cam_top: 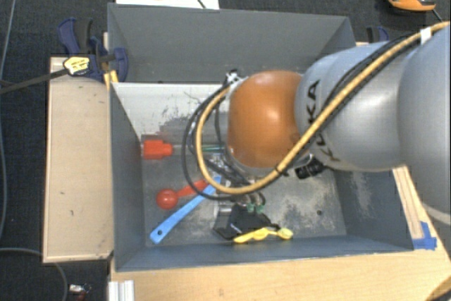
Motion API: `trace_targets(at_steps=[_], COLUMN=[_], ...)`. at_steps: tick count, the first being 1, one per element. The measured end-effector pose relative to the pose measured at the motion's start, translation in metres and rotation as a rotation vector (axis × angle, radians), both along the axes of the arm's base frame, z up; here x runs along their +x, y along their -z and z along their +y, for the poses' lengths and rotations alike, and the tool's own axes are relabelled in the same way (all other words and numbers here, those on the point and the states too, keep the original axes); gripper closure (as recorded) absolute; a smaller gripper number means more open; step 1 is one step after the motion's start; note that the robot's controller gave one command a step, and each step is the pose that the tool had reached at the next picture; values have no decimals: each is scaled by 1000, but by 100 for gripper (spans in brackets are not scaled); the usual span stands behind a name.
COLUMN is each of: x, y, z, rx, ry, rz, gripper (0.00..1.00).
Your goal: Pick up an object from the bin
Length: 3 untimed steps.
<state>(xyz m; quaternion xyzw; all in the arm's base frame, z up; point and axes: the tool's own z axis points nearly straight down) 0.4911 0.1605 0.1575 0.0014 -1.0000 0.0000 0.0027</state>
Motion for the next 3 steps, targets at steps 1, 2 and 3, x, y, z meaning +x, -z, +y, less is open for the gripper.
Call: trace_targets(at_steps=[1,2,3], x=[2,80,80], y=[-3,89,87], z=[-1,1,10], rx=[2,3,4], ry=[4,-193,-208], rz=[-8,-11,-17], gripper=[0,0,0])
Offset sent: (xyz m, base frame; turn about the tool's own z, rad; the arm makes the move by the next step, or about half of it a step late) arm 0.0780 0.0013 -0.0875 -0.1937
